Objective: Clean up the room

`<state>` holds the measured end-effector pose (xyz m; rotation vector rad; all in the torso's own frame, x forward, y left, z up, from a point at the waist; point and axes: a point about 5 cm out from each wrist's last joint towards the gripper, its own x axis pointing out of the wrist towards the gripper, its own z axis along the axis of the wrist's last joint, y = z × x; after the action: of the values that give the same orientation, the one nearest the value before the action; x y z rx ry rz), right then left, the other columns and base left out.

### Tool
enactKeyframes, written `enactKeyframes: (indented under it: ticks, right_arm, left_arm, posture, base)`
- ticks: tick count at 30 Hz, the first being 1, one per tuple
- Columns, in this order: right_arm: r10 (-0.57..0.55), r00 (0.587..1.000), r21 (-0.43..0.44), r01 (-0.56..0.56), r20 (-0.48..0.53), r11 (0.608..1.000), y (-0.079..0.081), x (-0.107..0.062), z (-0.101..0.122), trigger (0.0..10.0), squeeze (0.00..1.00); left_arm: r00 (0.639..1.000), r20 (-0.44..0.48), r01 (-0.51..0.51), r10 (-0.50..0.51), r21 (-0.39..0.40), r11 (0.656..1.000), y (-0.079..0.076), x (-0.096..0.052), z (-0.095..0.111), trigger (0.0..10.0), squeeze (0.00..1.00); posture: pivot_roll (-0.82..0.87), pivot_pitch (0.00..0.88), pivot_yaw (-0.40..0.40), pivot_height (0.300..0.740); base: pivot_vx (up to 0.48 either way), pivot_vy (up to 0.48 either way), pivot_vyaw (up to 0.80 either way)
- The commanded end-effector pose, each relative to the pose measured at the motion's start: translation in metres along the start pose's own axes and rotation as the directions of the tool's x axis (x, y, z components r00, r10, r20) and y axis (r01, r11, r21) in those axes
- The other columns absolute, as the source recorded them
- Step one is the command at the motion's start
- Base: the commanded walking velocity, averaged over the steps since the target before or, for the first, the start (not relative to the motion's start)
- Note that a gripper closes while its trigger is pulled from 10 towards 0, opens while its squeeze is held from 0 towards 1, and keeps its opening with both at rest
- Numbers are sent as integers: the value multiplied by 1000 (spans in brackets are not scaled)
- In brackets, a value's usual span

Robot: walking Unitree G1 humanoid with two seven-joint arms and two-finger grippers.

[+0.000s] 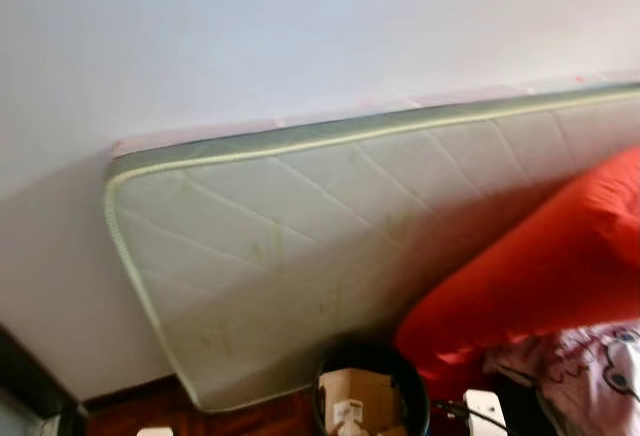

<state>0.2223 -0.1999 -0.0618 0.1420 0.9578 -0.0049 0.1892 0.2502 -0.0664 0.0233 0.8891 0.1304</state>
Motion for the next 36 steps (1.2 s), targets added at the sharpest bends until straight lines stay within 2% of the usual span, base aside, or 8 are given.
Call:
enactKeyframes:
  ticks: [1, 5, 8, 31, 36]
  right_arm:
    - [-6, 1000, -1, 6, -8, 1000, -2, 0, 0, 10000, 0]
    - [-3, 1000, -1, 3, -9, 1000, -1, 0, 0, 10000, 0]
    - [-3, 1000, -1, 3, -10, 1000, -1, 0, 0, 10000, 0]
    - [-2, 1000, -6, 2, -11, 1000, -1, 0, 0, 10000, 0]
    - [-5, 1000, 12, 5, 5, 1000, -1, 0, 0, 10000, 0]
  left_arm:
    - [1000, -16, -4, 4, 2, 1000, 1, -1, -4, 10000, 0]
    - [1000, -23, 5, -4, 29, 1000, 1, -1, -4, 10000, 0]
    - [1000, -22, 0, 0, 10, 1000, 1, -1, -4, 10000, 0]
    - [1000, -23, 3, -3, 21, 1000, 1, -1, -4, 10000, 0]
    - [1000, -24, 5, -4, 27, 1000, 1, -1, -4, 10000, 0]
  posture:
    - [78, 0, -39, 740]
    - [78, 0, -39, 740]
    - [78, 0, -40, 740]
    - [78, 0, -36, 740]
    - [77, 0, -35, 740]
  base:
    - [0, 0, -750]
    - [0, -73, -750]
    - [0, -105, -750]
    - [0, 0, -749]
    - [0, 0, 0]
